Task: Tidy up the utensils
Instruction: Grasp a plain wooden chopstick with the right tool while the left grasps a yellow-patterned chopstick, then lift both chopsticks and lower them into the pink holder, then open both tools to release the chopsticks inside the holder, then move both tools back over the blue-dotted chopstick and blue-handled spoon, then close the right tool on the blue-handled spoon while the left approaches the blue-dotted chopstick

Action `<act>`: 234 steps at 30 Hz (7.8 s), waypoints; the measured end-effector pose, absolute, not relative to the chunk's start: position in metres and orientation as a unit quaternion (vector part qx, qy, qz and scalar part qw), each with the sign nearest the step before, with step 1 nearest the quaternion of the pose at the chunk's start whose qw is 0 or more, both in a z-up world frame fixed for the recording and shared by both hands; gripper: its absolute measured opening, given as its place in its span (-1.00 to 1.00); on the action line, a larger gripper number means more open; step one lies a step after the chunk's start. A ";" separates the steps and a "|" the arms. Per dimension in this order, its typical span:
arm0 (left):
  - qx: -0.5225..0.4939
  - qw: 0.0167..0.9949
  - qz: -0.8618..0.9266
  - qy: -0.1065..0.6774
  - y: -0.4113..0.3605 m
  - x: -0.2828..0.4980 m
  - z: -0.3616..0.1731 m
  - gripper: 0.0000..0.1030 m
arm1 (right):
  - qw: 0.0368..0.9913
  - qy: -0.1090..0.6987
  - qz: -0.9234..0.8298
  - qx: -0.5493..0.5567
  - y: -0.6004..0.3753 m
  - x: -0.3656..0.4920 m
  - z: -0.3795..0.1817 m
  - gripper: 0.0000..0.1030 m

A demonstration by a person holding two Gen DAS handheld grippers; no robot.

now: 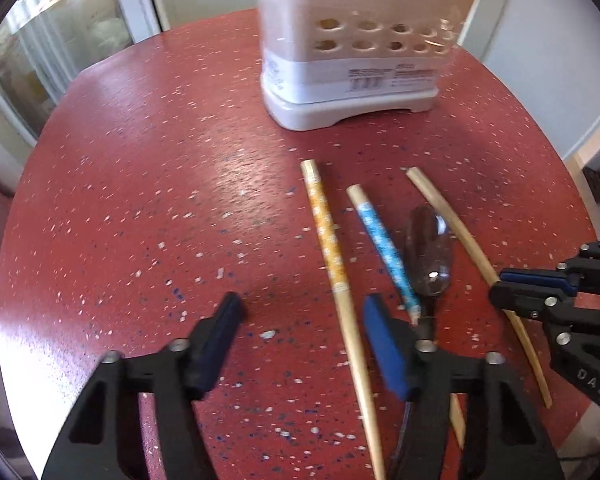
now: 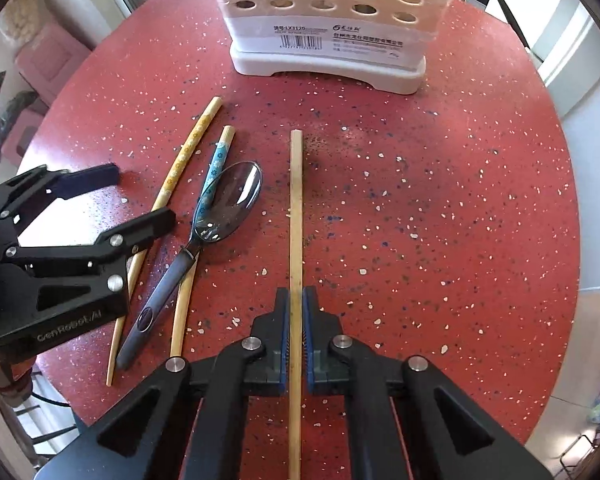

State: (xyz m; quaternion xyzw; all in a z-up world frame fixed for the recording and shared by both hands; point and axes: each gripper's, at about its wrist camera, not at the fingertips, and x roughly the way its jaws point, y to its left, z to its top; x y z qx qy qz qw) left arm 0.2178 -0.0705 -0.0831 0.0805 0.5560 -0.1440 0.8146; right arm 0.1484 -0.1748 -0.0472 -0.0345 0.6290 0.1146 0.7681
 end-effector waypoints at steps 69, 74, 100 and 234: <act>-0.084 0.970 -0.121 0.195 -0.052 0.273 0.135 -0.29 | 0.947 0.237 0.184 0.117 -0.285 0.232 0.162 -0.87; -0.097 0.971 -0.113 0.186 -0.057 0.299 0.127 -0.29 | 0.955 0.218 0.162 0.116 -0.284 0.252 0.153 -0.87; -0.077 0.983 -0.074 0.153 -0.064 0.304 0.060 -0.29 | 0.978 0.171 0.111 -0.034 -0.236 0.256 0.070 -0.88; -0.048 0.870 -0.066 0.486 -0.031 0.126 -0.059 1.00 | 0.780 0.516 0.174 0.307 -0.272 0.126 -0.056 -0.96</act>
